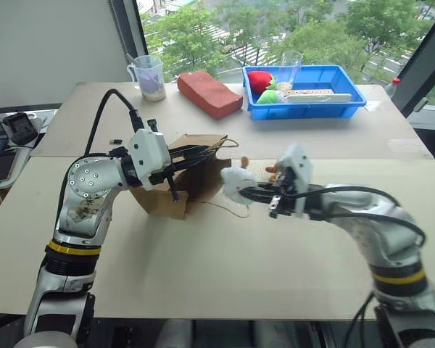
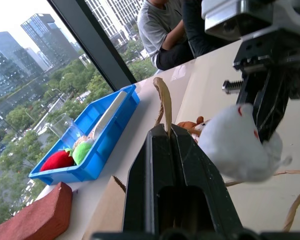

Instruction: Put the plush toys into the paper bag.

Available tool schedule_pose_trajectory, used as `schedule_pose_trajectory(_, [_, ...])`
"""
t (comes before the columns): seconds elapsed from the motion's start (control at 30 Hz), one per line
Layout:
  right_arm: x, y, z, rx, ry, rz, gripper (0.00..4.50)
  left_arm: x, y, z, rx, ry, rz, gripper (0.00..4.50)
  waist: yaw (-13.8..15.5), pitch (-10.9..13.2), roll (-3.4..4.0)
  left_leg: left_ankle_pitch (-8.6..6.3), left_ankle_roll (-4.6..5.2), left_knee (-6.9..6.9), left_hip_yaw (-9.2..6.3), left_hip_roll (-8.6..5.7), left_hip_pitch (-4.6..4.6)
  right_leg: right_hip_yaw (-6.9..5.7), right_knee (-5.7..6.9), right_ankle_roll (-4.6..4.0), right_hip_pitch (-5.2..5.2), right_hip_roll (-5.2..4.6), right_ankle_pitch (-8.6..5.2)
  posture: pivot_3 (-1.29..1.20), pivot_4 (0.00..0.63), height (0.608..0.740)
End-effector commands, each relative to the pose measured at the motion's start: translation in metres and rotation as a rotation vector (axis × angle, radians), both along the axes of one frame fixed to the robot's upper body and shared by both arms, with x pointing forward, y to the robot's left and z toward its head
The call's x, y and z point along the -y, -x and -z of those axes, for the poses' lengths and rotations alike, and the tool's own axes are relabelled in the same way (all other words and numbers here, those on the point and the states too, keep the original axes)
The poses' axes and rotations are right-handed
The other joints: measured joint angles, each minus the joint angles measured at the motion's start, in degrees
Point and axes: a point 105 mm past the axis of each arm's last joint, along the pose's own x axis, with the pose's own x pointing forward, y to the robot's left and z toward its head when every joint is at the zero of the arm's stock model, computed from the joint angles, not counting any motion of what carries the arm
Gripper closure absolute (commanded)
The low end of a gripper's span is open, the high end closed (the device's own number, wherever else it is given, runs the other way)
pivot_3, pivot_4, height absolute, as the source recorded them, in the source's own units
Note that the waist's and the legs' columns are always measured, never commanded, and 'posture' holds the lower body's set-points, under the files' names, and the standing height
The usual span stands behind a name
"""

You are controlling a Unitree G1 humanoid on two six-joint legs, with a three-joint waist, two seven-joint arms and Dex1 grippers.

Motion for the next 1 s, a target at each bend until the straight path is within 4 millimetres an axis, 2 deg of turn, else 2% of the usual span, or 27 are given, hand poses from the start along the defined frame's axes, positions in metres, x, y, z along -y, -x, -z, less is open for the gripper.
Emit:
schedule_pose_trajectory(0.03, [-0.024,-0.017,-0.005,0.068,-0.028,0.008,4.49,0.008,0.006,-0.014,0.049,0.023,0.042,4.5,-0.23,0.0,0.0,0.0,0.0,0.0,0.0,0.0,-0.01,0.0,0.01,0.0,0.0,0.0,0.0,0.0,0.15,0.74])
schedule_pose_trajectory(0.17, [-0.057,-0.027,-0.009,0.074,-0.075,-0.019,4.49,0.01,0.008,-0.013,0.045,0.024,0.055,4.5,-1.05,0.0,0.01,0.1,-0.17,-0.05,0.01,0.01,0.02,0.02,0.06,-0.01,-0.13,0.0,0.0,0.0,0.15,0.74])
schedule_pose_trajectory(0.27, [-0.086,-0.03,-0.003,0.036,-0.112,-0.042,4.49,0.011,0.007,-0.012,0.04,0.026,0.059,4.5,-1.5,-0.01,0.02,0.1,-0.17,-0.19,-0.03,0.01,0.1,0.0,0.16,-0.01,-0.11,0.0,0.0,0.0,0.15,0.74])
schedule_pose_trajectory(0.37, [-0.1,-0.033,0.01,0.001,-0.131,-0.047,4.49,0.012,0.007,-0.014,0.043,0.028,0.064,4.5,-1.59,-0.01,0.03,0.11,-0.19,-0.27,-0.06,0.01,0.11,-0.01,0.23,-0.01,-0.1,0.0,0.0,0.0,0.15,0.74])
schedule_pose_trajectory(0.47, [-0.106,-0.037,0.024,-0.014,-0.131,-0.034,4.49,0.013,0.005,-0.016,0.051,0.028,0.065,4.5,-1.63,-0.01,0.02,0.14,-0.25,-0.27,-0.06,0.0,0.08,-0.01,0.2,-0.01,-0.11,0.0,0.0,0.0,0.15,0.74])
schedule_pose_trajectory(0.53, [-0.105,-0.04,0.022,-0.015,-0.162,-0.015,3.5,0.011,0.004,-0.017,0.056,0.025,0.062,4.5,-1.64,-0.01,0.03,0.15,-0.26,-0.27,-0.06,0.0,0.06,-0.02,0.2,-0.01,-0.13,0.0,0.0,0.0,0.15,0.74])
schedule_pose_trajectory(0.67, [-0.092,-0.039,0.009,0.019,-0.203,-0.014,2.17,0.007,0.003,-0.016,0.058,0.02,0.049,4.5,-1.88,-0.01,0.03,0.14,-0.25,-0.28,-0.07,0.01,0.08,-0.02,0.21,-0.01,-0.13,0.0,0.0,0.0,0.15,0.74])
schedule_pose_trajectory(0.8, [-0.071,-0.032,-0.004,0.053,-0.212,-0.033,0.81,0.005,0.002,-0.015,0.059,0.018,0.041,4.5,-1.93,0.0,0.03,0.13,-0.22,-0.31,-0.08,0.01,0.08,-0.02,0.2,-0.01,-0.13,0.0,0.0,0.0,0.15,0.74])
schedule_pose_trajectory(0.83, [-0.065,-0.03,-0.009,0.061,-0.216,-0.034,0.77,0.004,0.002,-0.015,0.06,0.019,0.039,4.5,-2.04,0.0,0.03,0.13,-0.22,-0.31,-0.07,0.01,0.08,-0.02,0.2,0.0,-0.13,0.0,0.0,0.0,0.15,0.74])
schedule_pose_trajectory(0.87, [-0.054,-0.029,-0.015,0.074,-0.215,-0.026,0.14,0.003,0.001,-0.015,0.061,0.018,0.037,4.5,-2.06,0.0,0.03,0.12,-0.21,-0.33,-0.07,0.01,0.1,-0.02,0.2,-0.01,-0.12,0.0,0.0,0.0,0.15,0.74])
schedule_pose_trajectory(1.0, [-0.016,-0.037,-0.027,0.111,-0.19,0.07,0.04,0.001,0.001,-0.015,0.064,0.013,0.032,4.5,-1.75,0.0,0.03,0.11,-0.19,-0.34,-0.07,0.0,0.07,-0.01,0.18,-0.01,-0.11,0.0,0.0,0.0,0.15,0.74])
